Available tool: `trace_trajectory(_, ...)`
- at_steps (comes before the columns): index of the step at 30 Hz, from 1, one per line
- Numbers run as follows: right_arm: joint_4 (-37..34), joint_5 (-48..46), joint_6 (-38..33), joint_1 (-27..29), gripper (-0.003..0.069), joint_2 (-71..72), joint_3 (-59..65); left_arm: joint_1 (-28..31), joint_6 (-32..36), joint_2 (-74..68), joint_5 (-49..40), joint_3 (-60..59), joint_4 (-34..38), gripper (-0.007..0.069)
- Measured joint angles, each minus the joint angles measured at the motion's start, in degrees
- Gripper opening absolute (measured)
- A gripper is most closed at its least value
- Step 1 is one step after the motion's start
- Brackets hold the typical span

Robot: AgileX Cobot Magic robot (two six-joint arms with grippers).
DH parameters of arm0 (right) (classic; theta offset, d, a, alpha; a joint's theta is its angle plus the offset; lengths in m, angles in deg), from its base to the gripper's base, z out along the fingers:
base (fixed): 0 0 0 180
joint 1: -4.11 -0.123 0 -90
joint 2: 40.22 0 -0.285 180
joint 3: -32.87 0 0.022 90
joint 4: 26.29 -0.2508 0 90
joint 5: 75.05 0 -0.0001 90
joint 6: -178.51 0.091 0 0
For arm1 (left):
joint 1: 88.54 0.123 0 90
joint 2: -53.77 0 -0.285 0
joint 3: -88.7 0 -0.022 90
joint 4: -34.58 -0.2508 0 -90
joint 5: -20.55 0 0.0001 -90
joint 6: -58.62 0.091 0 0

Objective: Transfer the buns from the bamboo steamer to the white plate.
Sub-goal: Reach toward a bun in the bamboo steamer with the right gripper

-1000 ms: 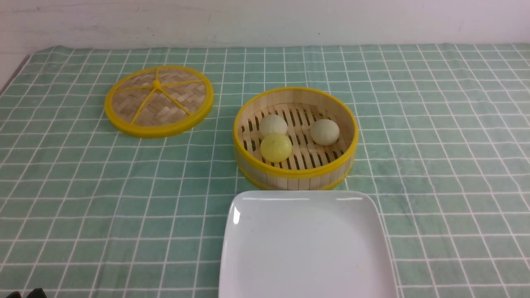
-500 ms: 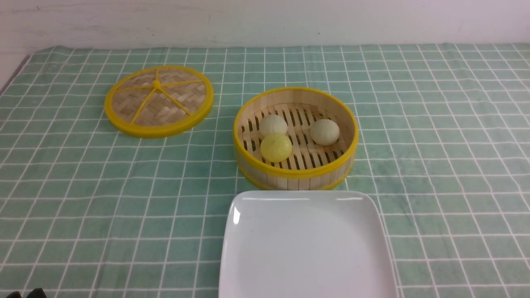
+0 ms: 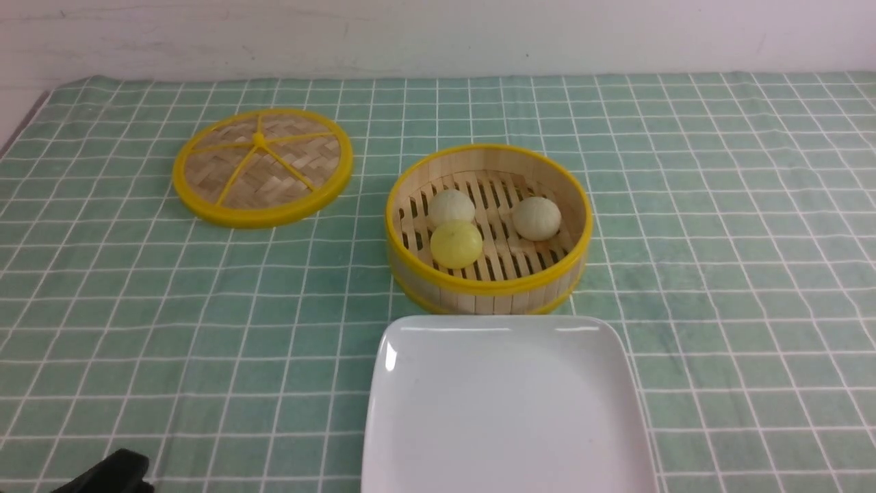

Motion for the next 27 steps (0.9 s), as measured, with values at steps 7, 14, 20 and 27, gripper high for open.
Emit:
trace_trajectory(7, -0.64, 1.84, -0.13, 0.00, 0.0230, 0.00, 0.00, 0.00, 0.78, 0.00, 4.58, 0.00, -0.53, 0.0240)
trace_trajectory(14, 0.27, 2.20, -11.33, 0.00, 0.0082, -0.10, -7.25, -0.20, 14.21, 0.00, 3.54, 7.02, -0.51, 0.0213)
trace_trajectory(20, 4.43, -1.65, -30.25, 0.00, -0.0009, -9.31, -22.08, -0.20, 35.19, -10.28, -7.52, 20.69, -0.57, 0.0020)
trace_trajectory(27, 15.96, -31.21, -33.00, 0.00, 0.0000, -39.66, -33.05, -0.20, 42.47, -34.89, -26.03, 28.26, -1.59, 0.0001)
